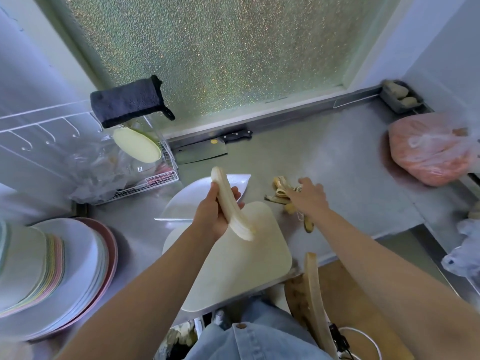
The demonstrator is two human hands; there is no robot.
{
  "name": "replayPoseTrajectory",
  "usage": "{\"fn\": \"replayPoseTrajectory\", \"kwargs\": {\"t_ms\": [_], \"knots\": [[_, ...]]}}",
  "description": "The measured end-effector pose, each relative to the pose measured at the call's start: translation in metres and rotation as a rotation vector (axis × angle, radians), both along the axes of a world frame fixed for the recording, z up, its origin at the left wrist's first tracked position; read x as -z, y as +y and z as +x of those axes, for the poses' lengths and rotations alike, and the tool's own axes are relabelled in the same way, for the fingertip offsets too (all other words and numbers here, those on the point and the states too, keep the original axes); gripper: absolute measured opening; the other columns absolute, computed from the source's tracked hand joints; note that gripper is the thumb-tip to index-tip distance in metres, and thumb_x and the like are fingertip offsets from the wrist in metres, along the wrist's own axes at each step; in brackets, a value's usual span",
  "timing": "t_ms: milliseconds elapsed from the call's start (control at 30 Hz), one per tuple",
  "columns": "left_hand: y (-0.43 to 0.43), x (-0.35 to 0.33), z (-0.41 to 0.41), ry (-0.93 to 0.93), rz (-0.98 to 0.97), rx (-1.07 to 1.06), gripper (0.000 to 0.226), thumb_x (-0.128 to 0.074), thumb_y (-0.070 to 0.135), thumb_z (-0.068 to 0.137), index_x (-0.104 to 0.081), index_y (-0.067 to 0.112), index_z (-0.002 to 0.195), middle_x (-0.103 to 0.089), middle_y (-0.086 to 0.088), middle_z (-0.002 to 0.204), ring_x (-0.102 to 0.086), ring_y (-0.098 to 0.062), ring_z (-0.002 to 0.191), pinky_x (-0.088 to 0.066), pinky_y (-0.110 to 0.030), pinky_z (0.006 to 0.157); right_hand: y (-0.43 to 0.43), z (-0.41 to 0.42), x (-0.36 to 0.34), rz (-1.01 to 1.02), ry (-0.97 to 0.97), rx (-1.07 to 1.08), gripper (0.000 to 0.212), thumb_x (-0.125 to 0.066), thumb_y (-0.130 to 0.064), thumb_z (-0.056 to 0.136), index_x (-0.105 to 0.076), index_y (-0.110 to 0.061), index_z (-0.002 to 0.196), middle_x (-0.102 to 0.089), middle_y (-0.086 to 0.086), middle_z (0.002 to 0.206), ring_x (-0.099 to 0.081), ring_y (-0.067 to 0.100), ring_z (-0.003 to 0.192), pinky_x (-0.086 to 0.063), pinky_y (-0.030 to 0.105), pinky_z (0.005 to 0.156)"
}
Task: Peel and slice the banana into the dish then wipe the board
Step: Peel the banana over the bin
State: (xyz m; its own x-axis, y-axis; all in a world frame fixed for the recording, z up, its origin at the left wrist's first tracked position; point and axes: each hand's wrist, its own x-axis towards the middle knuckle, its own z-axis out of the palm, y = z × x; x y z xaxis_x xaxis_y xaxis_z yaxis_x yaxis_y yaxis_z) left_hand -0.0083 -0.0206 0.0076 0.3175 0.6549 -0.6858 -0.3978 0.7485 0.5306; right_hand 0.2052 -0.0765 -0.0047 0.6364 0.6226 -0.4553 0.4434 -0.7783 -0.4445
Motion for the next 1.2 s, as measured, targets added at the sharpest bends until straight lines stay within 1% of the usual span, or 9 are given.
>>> {"fn": "replayPoseTrajectory", "kwargs": {"t_ms": [67, 100, 167, 233, 400, 567, 667, 800, 1200], "knots": [[0.001, 0.000, 0.000, 0.003, 0.012, 0.053, 0.048, -0.038, 0.043, 0.101, -0.055, 0.008, 0.128, -0.067, -0.007, 0.113, -0.056, -0.026, 0.120, -0.041, -0.046, 0.105, 0.009, -0.013, -0.022, 0.132, 0.123, -0.090, 0.037, -0.054, -0.041, 0.090, -0.053, -0.021, 0.121, -0.047, 0.009, 0.125, -0.055, 0.024, 0.105, -0.045, 0.038, 0.094], [0.001, 0.000, -0.001, -0.007, 0.023, 0.072, 0.046, -0.035, 0.044, 0.102, -0.057, 0.011, 0.126, -0.067, -0.005, 0.115, -0.054, -0.024, 0.123, -0.039, -0.044, 0.107, 0.012, -0.021, -0.033, 0.179, 0.321, -0.112, 0.030, -0.055, -0.038, 0.092, -0.057, -0.018, 0.114, -0.052, 0.008, 0.119, -0.058, 0.022, 0.097, -0.049, 0.035, 0.086], [0.001, -0.002, -0.001, -0.037, 0.047, 0.085, 0.043, -0.031, 0.044, 0.103, -0.060, 0.016, 0.118, -0.067, -0.001, 0.116, -0.055, -0.021, 0.121, -0.040, -0.039, 0.102, 0.010, -0.038, -0.049, 0.100, 0.809, -0.167, 0.029, -0.055, -0.037, 0.094, -0.058, -0.012, 0.109, -0.060, 0.011, 0.105, -0.063, 0.024, 0.085, -0.054, 0.034, 0.072], [-0.001, -0.004, -0.001, -0.075, 0.077, 0.097, 0.044, -0.026, 0.044, 0.104, -0.058, 0.018, 0.120, -0.067, 0.003, 0.116, -0.061, -0.017, 0.111, -0.043, -0.037, 0.094, 0.006, -0.053, -0.059, -0.032, 1.012, -0.359, 0.037, -0.053, -0.037, 0.095, -0.059, -0.007, 0.116, -0.064, 0.013, 0.102, -0.065, 0.026, 0.087, -0.055, 0.034, 0.075], [-0.004, -0.008, -0.004, -0.018, 0.172, 0.128, 0.046, -0.025, 0.047, 0.103, -0.053, 0.020, 0.128, -0.066, 0.002, 0.118, -0.060, -0.013, 0.110, -0.048, -0.035, 0.088, -0.002, -0.073, -0.045, 0.037, 0.915, -0.403, 0.038, -0.063, -0.021, 0.091, -0.055, -0.008, 0.125, -0.063, 0.011, 0.109, -0.063, 0.023, 0.098, -0.056, 0.033, 0.083], [-0.010, -0.002, -0.008, 0.254, 0.303, 0.192, 0.030, -0.042, 0.037, 0.102, -0.057, 0.013, 0.113, -0.064, -0.011, 0.111, -0.065, -0.022, 0.101, -0.052, -0.039, 0.091, -0.004, -0.076, -0.033, 0.204, 0.691, -0.395, 0.043, -0.075, -0.028, 0.080, -0.058, -0.012, 0.116, -0.066, 0.010, 0.099, -0.069, 0.024, 0.086, -0.057, 0.029, 0.067], [-0.011, 0.003, -0.013, 0.235, 0.308, 0.158, 0.030, -0.044, 0.033, 0.101, -0.059, 0.009, 0.111, -0.064, -0.010, 0.102, -0.063, -0.022, 0.093, -0.051, -0.035, 0.086, -0.006, -0.073, -0.033, 0.232, 0.822, -0.376, 0.028, -0.066, -0.023, 0.088, -0.066, -0.003, 0.109, -0.071, 0.012, 0.099, -0.070, 0.024, 0.088, -0.057, 0.028, 0.076], [-0.012, 0.006, -0.015, 0.193, 0.265, 0.147, 0.028, -0.044, 0.032, 0.101, -0.062, 0.010, 0.100, -0.058, -0.010, 0.096, -0.056, -0.019, 0.084, -0.044, -0.033, 0.080, -0.009, -0.064, -0.032, 0.311, 0.864, -0.224, 0.006, -0.067, -0.006, 0.087, -0.070, -0.002, 0.091, -0.069, 0.016, 0.084, -0.065, 0.021, 0.074, -0.057, 0.025, 0.070], [-0.013, 0.004, -0.013, 0.169, 0.225, 0.291, 0.036, -0.055, 0.034, 0.095, -0.061, 0.006, 0.117, -0.059, -0.004, 0.090, -0.057, -0.018, 0.080, -0.049, -0.028, 0.071, -0.002, -0.051, -0.037, 0.381, 0.723, -0.262, 0.013, -0.064, -0.004, 0.087, -0.065, 0.008, 0.091, -0.061, 0.009, 0.068, -0.054, 0.012, 0.055, -0.048, 0.021, 0.058]]}}
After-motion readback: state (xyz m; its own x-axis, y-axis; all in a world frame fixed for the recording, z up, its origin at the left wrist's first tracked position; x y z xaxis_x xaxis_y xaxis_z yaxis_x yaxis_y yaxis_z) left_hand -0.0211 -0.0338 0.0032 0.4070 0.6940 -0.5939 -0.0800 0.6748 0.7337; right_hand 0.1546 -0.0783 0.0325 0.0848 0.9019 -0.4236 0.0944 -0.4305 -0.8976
